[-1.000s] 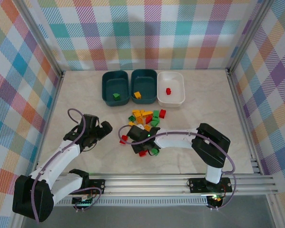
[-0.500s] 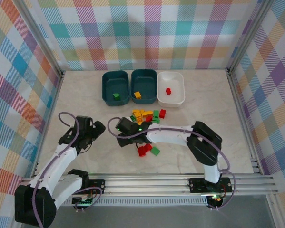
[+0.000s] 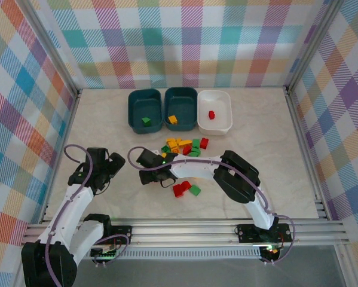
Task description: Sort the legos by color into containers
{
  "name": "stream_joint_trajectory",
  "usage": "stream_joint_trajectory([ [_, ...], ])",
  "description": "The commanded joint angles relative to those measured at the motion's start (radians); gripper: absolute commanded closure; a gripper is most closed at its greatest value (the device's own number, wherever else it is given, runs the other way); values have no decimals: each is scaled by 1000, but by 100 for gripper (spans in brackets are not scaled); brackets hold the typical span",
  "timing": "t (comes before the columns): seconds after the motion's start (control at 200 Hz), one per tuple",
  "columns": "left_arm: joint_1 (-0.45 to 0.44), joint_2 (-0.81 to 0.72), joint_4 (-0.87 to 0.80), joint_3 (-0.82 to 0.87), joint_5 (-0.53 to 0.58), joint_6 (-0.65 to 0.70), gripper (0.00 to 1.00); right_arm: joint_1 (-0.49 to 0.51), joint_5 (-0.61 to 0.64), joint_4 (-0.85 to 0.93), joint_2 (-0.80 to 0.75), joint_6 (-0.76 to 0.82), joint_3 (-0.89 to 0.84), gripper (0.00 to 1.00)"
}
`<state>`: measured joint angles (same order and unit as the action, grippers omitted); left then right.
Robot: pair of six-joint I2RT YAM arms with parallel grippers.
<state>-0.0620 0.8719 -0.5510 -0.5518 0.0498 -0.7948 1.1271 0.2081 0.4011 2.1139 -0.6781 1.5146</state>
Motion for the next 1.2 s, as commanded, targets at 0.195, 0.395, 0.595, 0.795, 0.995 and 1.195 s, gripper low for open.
stream_joint_trajectory([
  [0.195,32,-5,-42,-10,-19,36,0,0,82,77,126,51,167,39],
  [0.395,37,1,-44,-12,-38,51,0,1,97,81,114,75,122,44],
  [0.595,39,25,-26,-34,-89,45,0,4,38,57,52,122,34,46],
  [0.795,38,43,-15,-48,-98,48,0,5,80,50,16,152,-14,64],
  [0.995,39,79,3,-40,-120,48,0,3,124,26,-29,193,-25,72],
  [1.195,38,117,42,-45,-182,34,0,-114,20,-6,-145,210,-15,73],
])
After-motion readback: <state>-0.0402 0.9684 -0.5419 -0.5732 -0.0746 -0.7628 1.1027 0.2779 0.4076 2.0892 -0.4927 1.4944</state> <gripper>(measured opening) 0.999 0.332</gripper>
